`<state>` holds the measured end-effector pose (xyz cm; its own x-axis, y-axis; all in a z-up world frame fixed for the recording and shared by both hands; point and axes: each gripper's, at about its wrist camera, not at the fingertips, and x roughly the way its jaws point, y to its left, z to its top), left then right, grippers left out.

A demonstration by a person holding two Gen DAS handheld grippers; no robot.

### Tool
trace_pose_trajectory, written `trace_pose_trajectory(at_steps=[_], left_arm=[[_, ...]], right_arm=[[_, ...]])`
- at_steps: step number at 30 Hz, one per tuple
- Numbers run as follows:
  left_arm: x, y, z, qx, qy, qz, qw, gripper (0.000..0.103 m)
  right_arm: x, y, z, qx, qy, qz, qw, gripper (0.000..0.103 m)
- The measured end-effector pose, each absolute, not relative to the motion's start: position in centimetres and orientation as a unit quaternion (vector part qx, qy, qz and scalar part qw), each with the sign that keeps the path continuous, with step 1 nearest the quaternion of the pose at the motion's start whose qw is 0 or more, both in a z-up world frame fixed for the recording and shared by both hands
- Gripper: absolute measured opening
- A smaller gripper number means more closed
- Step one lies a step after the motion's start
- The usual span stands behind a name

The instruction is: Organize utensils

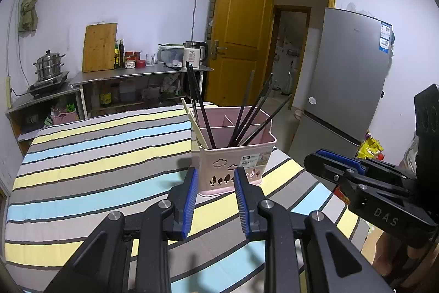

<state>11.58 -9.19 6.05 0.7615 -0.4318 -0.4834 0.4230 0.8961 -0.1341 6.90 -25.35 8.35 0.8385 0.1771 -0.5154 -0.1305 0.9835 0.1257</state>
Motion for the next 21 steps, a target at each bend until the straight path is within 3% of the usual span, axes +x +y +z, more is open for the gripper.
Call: trace_pose_trajectory(at_steps=[21], left_arm=[[11.37, -9.29, 6.1, -0.003, 0.256, -0.23, 0.939, 0.027]], right_arm=[[7.08, -25.37, 8.0, 0.042, 0.276, 0.081, 0.957, 0.022]])
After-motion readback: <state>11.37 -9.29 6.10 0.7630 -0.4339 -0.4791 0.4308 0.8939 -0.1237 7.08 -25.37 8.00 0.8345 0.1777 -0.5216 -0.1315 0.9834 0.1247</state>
